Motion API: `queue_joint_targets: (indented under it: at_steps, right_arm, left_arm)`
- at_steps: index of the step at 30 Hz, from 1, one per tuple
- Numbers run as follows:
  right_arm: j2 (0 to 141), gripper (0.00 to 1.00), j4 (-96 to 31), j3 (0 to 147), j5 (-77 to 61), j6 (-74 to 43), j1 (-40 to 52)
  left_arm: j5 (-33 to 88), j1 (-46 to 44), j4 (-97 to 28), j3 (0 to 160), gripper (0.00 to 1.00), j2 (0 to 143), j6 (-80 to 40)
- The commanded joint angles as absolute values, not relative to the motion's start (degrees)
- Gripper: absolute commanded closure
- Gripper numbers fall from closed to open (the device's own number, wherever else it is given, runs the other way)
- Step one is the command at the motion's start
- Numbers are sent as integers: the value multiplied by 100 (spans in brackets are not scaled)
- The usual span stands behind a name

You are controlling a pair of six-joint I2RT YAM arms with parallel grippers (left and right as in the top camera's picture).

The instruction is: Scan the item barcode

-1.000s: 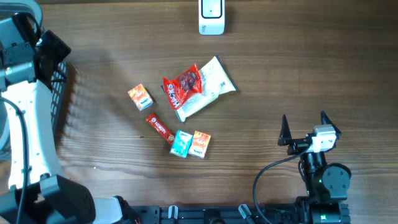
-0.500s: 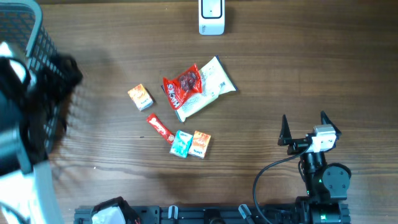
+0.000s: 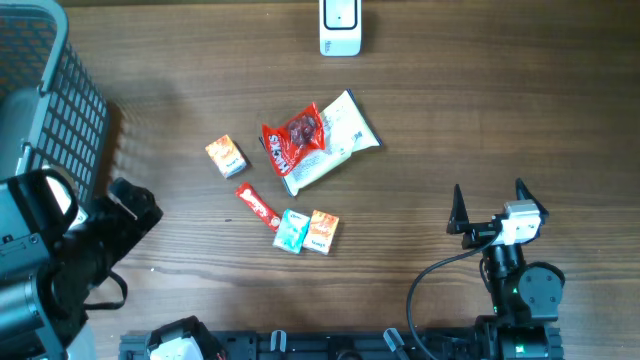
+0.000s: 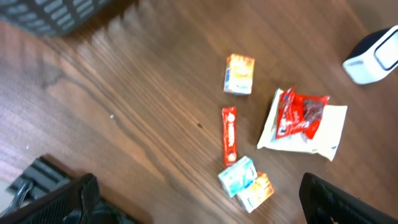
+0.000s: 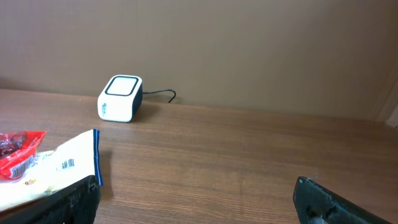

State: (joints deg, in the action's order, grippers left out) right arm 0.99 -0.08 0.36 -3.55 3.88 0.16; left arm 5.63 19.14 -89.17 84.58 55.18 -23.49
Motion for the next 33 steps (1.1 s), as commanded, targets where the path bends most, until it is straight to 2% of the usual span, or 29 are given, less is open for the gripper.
queue_joint_targets:
  at_steps: [1,21,25,26,30,33]
  right_arm:
    - [82,0,3,32,-296,298,-21]
    - [82,0,60,32,-318,233,-19]
    - [82,0,178,32,-1050,-16,-19]
    - [82,0,309,32,-1332,-237,-19]
    - [82,0,1293,32,-2779,-2449,-19]
    - [82,0,1372,32,-3365,-4906,-19]
  left_arm:
    - [486,1940,-9096,8436,0,5518,-2425]
    - [486,1940,-9096,8436,0,5518,-2425]
    - [486,1940,-9096,8436,0,5518,-2425]
    - [486,1940,-9096,8436,0,5518,-2425]
    - [486,1940,-9096,8436,0,5518,-2425]
    - [486,1940,-9096,8436,0,5518,-2425]
